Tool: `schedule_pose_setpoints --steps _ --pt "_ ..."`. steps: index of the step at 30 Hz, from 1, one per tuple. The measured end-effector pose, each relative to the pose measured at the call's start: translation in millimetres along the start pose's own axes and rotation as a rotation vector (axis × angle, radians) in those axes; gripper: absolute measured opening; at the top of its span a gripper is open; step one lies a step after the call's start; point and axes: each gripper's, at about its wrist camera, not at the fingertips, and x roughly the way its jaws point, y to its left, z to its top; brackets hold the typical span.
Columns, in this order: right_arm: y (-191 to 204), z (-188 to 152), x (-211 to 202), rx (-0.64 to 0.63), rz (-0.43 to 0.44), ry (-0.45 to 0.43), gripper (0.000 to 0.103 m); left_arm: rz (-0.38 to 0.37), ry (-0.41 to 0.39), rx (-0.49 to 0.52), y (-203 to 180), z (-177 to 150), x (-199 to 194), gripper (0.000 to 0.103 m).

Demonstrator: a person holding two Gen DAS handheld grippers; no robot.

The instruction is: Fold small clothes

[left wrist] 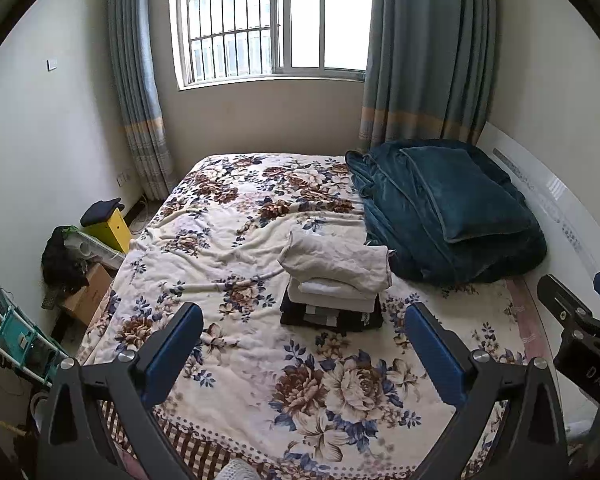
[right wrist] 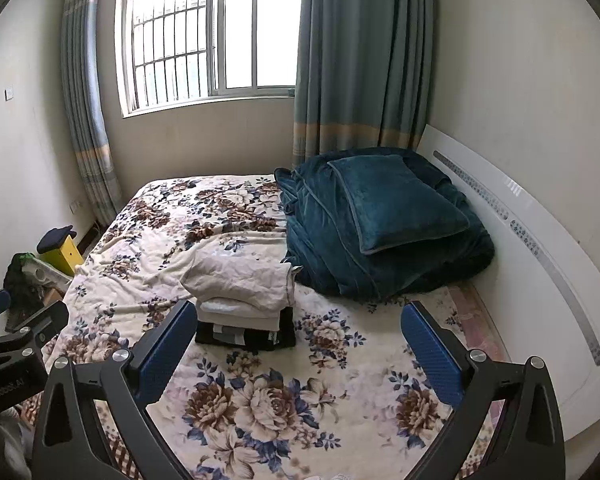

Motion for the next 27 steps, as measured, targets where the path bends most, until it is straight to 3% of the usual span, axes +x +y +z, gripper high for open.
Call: schedule_pose_setpoints --steps 27 --pt "6.6 -1.4 2.0 -0.021 0.021 0.014 0.103 0.0 -0.002 -0.01 2.1 -1.1 1.0 0.103"
